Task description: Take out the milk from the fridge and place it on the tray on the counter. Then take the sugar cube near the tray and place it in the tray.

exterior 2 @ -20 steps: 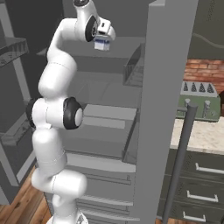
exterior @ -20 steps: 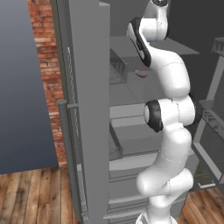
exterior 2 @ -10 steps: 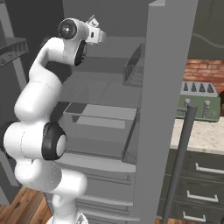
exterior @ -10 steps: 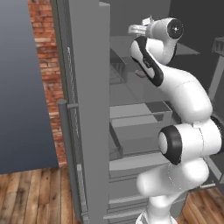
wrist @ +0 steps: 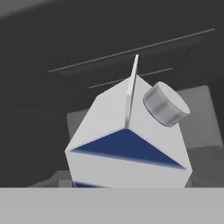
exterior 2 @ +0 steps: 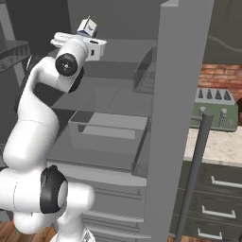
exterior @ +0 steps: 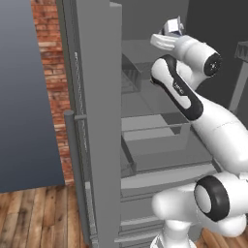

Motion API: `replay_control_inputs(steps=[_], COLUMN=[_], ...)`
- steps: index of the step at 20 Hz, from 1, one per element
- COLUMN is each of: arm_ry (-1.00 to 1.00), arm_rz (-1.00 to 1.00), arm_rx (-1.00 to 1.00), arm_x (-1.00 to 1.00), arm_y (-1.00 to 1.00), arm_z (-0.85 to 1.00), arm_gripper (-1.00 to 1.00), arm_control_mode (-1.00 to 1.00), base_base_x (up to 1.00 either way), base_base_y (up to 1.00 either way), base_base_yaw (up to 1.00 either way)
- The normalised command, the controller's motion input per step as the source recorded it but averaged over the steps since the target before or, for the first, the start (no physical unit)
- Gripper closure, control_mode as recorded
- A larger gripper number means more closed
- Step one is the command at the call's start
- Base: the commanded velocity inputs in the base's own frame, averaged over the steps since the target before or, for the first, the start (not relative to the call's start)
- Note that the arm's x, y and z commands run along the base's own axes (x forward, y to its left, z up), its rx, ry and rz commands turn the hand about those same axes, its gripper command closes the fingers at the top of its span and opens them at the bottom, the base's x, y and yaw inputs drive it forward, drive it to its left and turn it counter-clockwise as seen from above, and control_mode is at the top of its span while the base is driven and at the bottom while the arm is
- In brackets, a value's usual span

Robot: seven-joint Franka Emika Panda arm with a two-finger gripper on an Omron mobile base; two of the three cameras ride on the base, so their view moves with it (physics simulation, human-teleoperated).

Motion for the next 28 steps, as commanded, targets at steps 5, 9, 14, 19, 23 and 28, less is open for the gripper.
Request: replay_control_inputs(steps=[5,9,14,19,23,28], arm_ry=[0.00,0.05,0.21,0.39,0.49,0.41], arm_rz=[0.16,0.15,0.07,-0.01,-0.01,0.00], arm_rx=[-0.01,-0.02,-0.09,-0.17,-0.15,-0.03], arm_x=[-1.00,-1.00,-1.00,-1.00,-0.96,-0.51], arm_y=[0.21,0.20,0.16,0.04,0.00,-0.02], arm_z=[0.00,0.00,-0.16,-0.84,-0.84,-0.32], arm_gripper=[1.00,1.00,1.00,1.00,1.00,1.00], arm_control_mode=[-1.00,-1.00,-1.00,-1.00,-1.00,-1.00], base_base_x=[0.00,0.00,0.00,0.00,0.00,0.00], base_base_y=[0.00,0.00,0.00,0.00,0.00,0.00], base_base_yaw=[0.00,0.00,0.00,0.00,0.00,0.00])
